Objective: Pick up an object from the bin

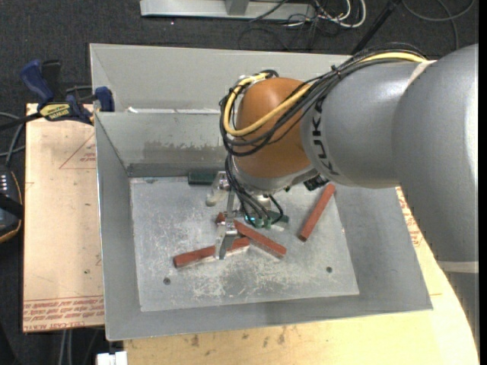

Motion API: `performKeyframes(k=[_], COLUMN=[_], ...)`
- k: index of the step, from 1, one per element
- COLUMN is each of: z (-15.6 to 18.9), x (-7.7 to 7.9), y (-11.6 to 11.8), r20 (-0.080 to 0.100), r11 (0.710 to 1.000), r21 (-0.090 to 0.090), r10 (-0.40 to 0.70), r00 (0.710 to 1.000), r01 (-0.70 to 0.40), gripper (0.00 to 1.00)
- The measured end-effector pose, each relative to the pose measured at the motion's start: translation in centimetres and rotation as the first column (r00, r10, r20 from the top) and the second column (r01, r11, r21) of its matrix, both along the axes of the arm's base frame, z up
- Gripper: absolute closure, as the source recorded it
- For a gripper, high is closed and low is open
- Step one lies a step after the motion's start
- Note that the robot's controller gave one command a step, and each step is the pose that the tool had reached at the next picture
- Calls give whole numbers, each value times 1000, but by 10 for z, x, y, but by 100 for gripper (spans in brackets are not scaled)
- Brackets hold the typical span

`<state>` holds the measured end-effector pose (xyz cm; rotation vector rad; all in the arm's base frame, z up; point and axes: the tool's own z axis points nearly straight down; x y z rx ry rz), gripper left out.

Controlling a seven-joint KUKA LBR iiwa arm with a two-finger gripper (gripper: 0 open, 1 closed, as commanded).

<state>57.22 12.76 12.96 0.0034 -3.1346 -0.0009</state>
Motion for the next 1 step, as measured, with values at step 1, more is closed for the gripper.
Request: performKeyframes(k=[1], z=[4], x=[2], y=[0], r20=[7], r11=[1000], r21=[1], r10=[-2], r00=[1000], r01=[2], gripper=[0])
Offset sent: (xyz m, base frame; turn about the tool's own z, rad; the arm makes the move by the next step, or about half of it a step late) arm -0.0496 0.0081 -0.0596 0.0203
